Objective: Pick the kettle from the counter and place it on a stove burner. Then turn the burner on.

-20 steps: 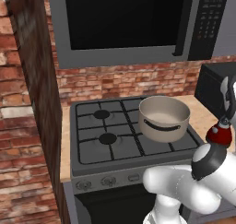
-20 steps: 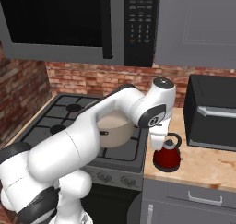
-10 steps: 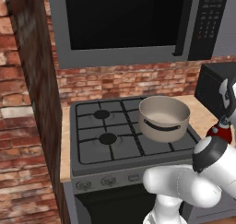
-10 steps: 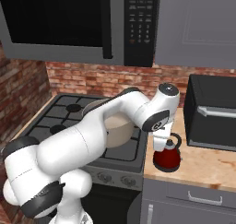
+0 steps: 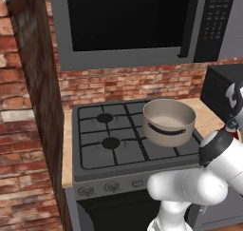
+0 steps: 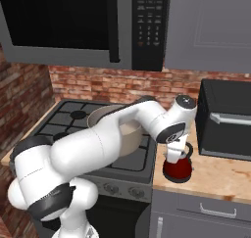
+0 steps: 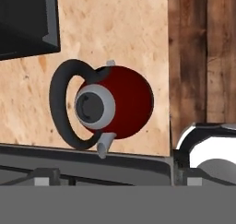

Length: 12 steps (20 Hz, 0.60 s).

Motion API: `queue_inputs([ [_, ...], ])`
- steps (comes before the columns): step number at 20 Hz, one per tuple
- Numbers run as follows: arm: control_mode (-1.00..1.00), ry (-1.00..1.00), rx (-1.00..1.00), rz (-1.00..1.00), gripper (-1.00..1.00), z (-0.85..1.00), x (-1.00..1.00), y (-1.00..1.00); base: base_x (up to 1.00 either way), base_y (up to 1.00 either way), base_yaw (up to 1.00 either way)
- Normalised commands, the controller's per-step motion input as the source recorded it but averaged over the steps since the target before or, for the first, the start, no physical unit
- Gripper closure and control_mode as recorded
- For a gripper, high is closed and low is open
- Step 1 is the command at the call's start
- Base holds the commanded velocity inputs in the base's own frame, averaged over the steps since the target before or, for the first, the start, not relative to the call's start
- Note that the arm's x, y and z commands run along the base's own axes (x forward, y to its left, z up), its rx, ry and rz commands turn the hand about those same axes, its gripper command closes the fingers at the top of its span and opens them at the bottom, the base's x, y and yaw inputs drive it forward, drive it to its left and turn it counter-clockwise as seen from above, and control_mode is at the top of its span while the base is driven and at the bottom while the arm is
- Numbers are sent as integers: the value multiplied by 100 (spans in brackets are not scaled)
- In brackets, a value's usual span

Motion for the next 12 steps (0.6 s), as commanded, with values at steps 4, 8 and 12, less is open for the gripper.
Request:
queue_inputs([
  [4,-100,0,5,0,-100,-10,17,-20,0,0,0],
  [8,-100,0,4,0,-100,-9,22,-14,0,0,0],
  [12,-100,0,4,0,-100,-9,23,-12,0,0,0],
])
